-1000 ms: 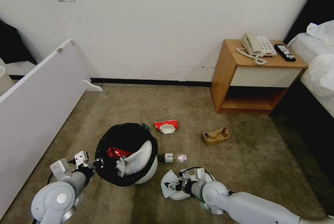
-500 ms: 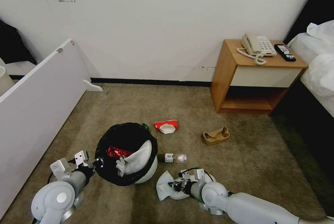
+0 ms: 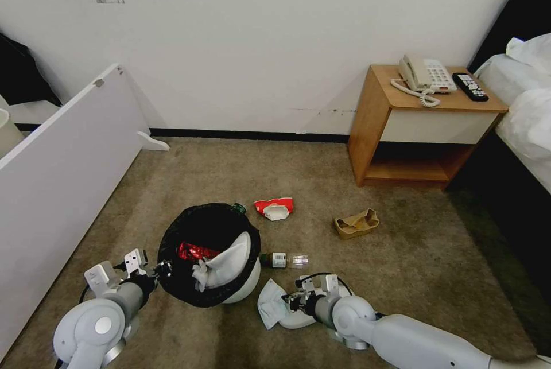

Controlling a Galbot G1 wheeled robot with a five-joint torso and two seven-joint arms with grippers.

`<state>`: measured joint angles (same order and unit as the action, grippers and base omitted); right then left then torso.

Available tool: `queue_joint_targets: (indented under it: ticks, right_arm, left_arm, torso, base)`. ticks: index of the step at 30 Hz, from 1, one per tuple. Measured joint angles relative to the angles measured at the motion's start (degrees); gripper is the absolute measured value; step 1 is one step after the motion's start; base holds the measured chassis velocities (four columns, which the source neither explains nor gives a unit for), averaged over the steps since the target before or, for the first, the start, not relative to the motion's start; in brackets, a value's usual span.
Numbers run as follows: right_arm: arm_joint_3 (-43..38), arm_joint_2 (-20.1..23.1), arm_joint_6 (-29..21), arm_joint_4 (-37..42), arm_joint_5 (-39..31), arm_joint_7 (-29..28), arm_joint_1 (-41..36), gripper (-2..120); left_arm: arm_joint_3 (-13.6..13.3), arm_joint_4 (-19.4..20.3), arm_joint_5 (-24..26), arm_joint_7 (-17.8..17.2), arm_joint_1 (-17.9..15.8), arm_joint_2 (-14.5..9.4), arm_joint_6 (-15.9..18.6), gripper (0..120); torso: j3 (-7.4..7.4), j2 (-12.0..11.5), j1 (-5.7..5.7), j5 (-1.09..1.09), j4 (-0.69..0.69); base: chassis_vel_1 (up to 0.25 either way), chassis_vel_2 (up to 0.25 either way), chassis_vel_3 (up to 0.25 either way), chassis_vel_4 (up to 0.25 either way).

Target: Pick up the trash bin and place the garbage on the floor into it.

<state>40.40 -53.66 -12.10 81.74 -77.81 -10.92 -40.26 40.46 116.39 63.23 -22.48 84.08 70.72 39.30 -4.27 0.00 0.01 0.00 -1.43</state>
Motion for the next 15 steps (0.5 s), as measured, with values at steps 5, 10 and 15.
queue_joint_targets:
  ticks: [5,10,15]
  right_arm:
    - [-0.8,1.7,0.2,2.2,-0.1,-0.6,-0.3,0]
    - [-1.4,3.7,0.3,5.3,-0.5,-1.4,-0.1,0]
    - [-2.6,7.2,0.5,10.6,-0.8,-2.6,0.1,0]
  left_arm:
    - [-0.3,0.0,0.0,0.0,-0.1,-0.2,0.1,1]
    - [-0.4,0.3,0.0,0.0,-0.1,-0.7,0.3,1]
    - [-0.4,1.2,0.4,0.0,0.0,-1.8,0.7,1]
  torso:
    - [0.0,0.0,0.0,0.0,0.0]
    - [0.0,0.0,0.0,0.0,0.0]
    - [0.0,0.0,0.0,0.0,0.0]
  base:
    - [0.0,0.0,0.0,0.0]
    - [0.0,0.0,0.0,0.0]
    - [0.0,0.0,0.0,0.0]
